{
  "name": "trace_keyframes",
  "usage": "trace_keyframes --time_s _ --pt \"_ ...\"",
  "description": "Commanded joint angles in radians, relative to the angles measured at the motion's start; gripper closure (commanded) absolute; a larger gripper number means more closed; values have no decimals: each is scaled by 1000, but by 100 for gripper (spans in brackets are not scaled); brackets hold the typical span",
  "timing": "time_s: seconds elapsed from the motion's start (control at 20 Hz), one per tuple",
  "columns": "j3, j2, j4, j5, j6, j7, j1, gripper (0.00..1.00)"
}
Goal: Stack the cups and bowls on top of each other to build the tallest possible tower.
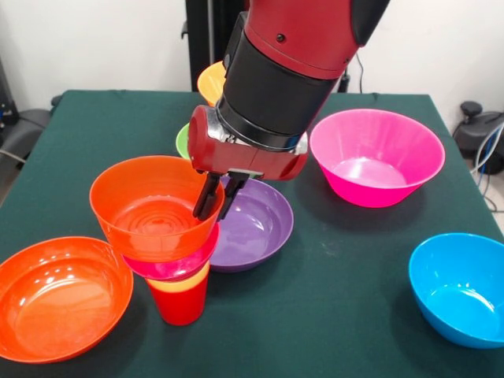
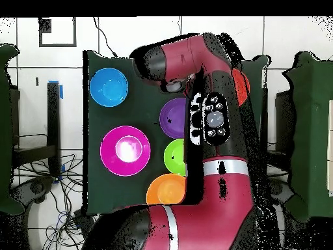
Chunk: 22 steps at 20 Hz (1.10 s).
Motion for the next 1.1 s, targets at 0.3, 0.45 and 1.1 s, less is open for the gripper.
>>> trace_keyframes --time_s 0.3,0.45,1.1 --pt "32 8 61 47 88 -200 -13 100" --pt "27 5 73 57 87 -202 -13 100" --pt "9 -13 95 34 84 -260 -16 100"
